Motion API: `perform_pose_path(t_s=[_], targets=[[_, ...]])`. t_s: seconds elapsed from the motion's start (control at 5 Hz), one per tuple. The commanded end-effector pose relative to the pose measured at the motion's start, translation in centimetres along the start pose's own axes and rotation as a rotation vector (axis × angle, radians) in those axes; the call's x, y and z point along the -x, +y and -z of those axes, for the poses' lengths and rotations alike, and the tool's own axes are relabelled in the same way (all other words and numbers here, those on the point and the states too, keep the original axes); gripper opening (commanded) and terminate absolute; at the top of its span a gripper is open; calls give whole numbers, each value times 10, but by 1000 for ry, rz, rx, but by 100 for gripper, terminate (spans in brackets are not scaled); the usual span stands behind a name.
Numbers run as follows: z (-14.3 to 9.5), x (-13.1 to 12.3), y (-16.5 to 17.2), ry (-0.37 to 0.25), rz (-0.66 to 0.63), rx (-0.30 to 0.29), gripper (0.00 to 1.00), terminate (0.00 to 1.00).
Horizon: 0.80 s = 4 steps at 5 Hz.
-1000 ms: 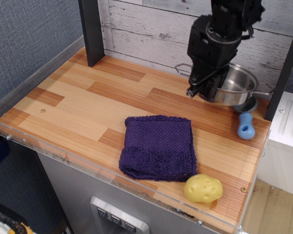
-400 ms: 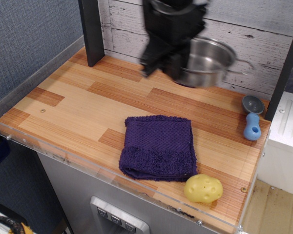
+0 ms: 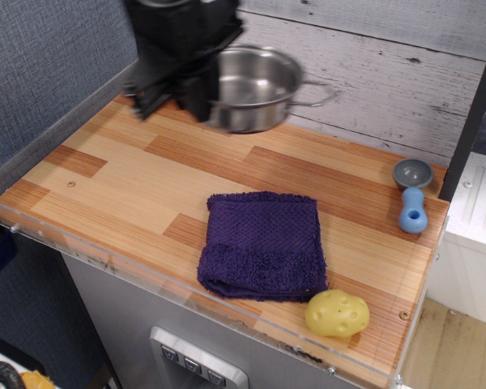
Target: Place the object onto the table.
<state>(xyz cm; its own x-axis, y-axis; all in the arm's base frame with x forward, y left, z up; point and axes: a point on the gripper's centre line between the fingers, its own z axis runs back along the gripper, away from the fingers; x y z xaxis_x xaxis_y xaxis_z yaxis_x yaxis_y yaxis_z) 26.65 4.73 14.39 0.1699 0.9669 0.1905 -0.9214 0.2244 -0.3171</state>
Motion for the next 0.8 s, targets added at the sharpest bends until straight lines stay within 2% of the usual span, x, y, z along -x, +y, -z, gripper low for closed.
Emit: perform_pose_path(t_s=[0.0, 0.2, 0.6], targets=[[-10, -50, 42, -69, -22, 19, 0, 0], [1, -69, 58, -78, -38, -6, 0, 0], [36, -90, 64, -67, -29, -49, 0, 0]])
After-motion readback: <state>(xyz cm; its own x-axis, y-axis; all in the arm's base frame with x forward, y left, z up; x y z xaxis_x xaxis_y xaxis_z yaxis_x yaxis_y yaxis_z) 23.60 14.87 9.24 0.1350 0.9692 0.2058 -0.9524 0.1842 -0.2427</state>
